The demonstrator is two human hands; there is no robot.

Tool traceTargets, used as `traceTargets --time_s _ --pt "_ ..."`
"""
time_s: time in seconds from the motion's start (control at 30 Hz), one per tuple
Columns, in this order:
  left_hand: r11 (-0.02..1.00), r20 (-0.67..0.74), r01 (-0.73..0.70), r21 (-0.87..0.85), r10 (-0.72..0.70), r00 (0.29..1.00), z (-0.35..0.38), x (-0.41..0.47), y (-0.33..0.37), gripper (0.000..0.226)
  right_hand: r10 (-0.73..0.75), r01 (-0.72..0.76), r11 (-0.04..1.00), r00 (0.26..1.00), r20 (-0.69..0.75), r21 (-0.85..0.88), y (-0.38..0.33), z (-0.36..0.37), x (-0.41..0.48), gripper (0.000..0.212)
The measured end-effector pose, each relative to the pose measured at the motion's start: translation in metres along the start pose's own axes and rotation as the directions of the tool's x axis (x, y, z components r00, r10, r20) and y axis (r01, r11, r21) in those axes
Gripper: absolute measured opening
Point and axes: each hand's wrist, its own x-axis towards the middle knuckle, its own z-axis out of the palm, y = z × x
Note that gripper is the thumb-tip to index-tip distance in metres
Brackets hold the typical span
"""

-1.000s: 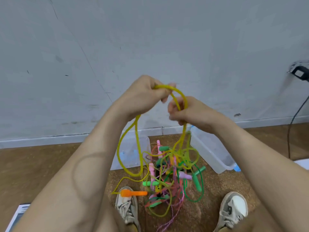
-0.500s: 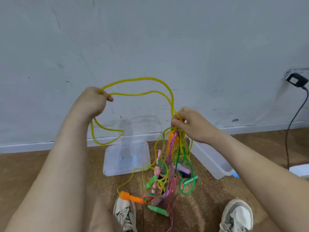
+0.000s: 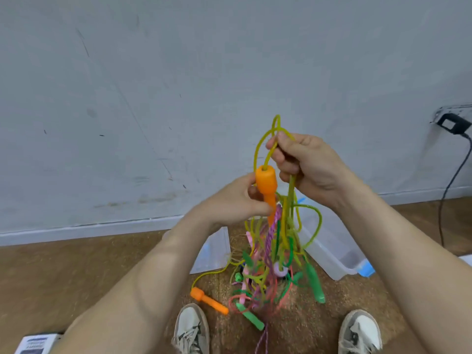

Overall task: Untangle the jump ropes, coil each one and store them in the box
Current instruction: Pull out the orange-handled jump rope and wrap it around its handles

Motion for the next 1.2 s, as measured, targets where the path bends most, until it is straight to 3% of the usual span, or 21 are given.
traceTargets --time_s 0.07,0.17,0.33,0.37,0.4,0.43,0.47,0.5,0.53,0.6,0.67,0.7,0.73,0.8,0.83,0.87,0.9,0.97,1.03,1.1,1.2 --pt "0.999 0.020 -0.042 -0.035 0.043 0.999 -0.001 0.002 0.002 0.037 0.021 -0.022 0.999 1.000 -0.016 -0.024 -0.002 -0.006 0.000 0.030" --pt "0.994 -0.046 -0.099 -0.036 0.097 0.994 0.003 0.003 0.006 0.016 0.071 -0.072 0.995 0.997 -0.014 -0.064 -0.004 -0.005 -0.002 0.030" --pt "0.980 -0.106 0.016 -0.199 -0.038 0.994 0.023 0.012 0.010 0.012 0.047 -0.044 0.998 0.997 -0.068 0.047 -0.011 0.004 -0.004 0.032" --pt "0.988 -0.146 0.041 -0.147 -0.062 0.987 0.023 0.012 0.013 0.015 0.036 -0.031 0.997 0.996 -0.077 0.070 -0.013 0.004 -0.004 0.032" --pt "0.996 -0.206 0.077 0.039 -0.067 0.976 0.019 0.011 0.014 0.027 0.024 -0.020 0.998 0.997 -0.076 0.056 -0.015 0.004 -0.005 0.033" --pt "0.936 -0.276 0.145 0.322 -0.054 0.960 0.014 0.010 0.014 0.045 0.009 -0.010 1.000 0.997 -0.070 -0.013 -0.016 0.005 -0.006 0.033" --pt "0.797 -0.320 0.214 0.564 -0.027 0.947 0.006 0.007 0.013 0.065 -0.006 -0.001 0.992 0.998 -0.059 -0.126 -0.017 0.006 -0.007 0.034" --pt "0.715 -0.318 0.221 0.663 0.002 0.948 -0.002 0.004 0.012 0.084 -0.014 0.005 0.970 0.999 -0.036 -0.244 -0.017 0.006 -0.009 0.034" --pt "0.741 -0.264 0.162 0.651 0.020 0.964 -0.012 0.001 0.011 0.101 -0.006 0.005 0.943 1.000 -0.002 -0.332 -0.018 0.006 -0.010 0.034" --pt "0.899 -0.103 -0.097 0.428 0.154 0.983 -0.022 -0.005 0.015 0.121 0.043 -0.003 0.919 0.995 0.091 -0.394 -0.019 0.002 -0.013 0.032" --pt "0.922 -0.045 -0.296 0.252 0.316 0.948 -0.022 -0.008 0.020 0.111 0.082 -0.002 0.919 0.979 0.187 -0.394 -0.019 -0.002 -0.015 0.029" --pt "0.901 -0.066 -0.345 0.264 0.374 0.925 -0.020 -0.008 0.019 0.099 0.103 -0.005 0.919 0.968 0.229 -0.393 -0.018 -0.003 -0.016 0.029" --pt "0.841 -0.116 -0.360 0.404 0.437 0.892 -0.019 -0.007 0.019 0.084 0.125 -0.009 0.912 0.958 0.257 -0.410 -0.016 -0.003 -0.017 0.029" --pt "0.569 -0.216 -0.212 0.794 0.591 0.777 -0.020 -0.002 0.015 0.053 0.162 -0.002 0.863 0.948 0.274 -0.506 -0.015 -0.004 -0.018 0.030" --pt "0.463 -0.220 -0.133 0.876 0.631 0.744 -0.021 -0.001 0.015 0.044 0.171 0.008 0.829 0.948 0.268 -0.558 -0.014 -0.005 -0.018 0.031" --pt "0.420 -0.188 -0.119 0.900 0.620 0.762 -0.022 0.001 0.015 0.038 0.172 0.016 0.800 0.951 0.256 -0.600 -0.013 -0.005 -0.018 0.032" --pt "0.450 -0.139 -0.163 0.878 0.566 0.813 -0.025 0.001 0.017 0.032 0.174 0.013 0.787 0.954 0.243 -0.616 -0.012 -0.006 -0.018 0.032" --pt "0.677 -0.015 -0.234 0.697 0.341 0.940 -0.028 -0.007 0.023 0.016 0.169 -0.016 0.827 0.961 0.220 -0.562 -0.007 -0.008 -0.018 0.032" --pt "0.875 0.029 -0.207 0.438 0.216 0.976 -0.031 -0.013 0.028 0.021 0.204 -0.114 0.910 0.960 0.191 -0.399 0.000 -0.014 -0.017 0.038" --pt "0.964 -0.121 -0.252 0.090 0.262 0.958 -0.034 -0.016 0.034 0.027 0.338 -0.283 0.927 0.915 0.221 -0.246 0.015 -0.023 -0.015 0.045" --pt "0.815 -0.534 -0.438 -0.379 0.194 0.823 -0.056 -0.014 0.038 0.035 0.559 -0.409 0.808 0.759 0.334 -0.424 0.053 -0.038 -0.018 0.042"
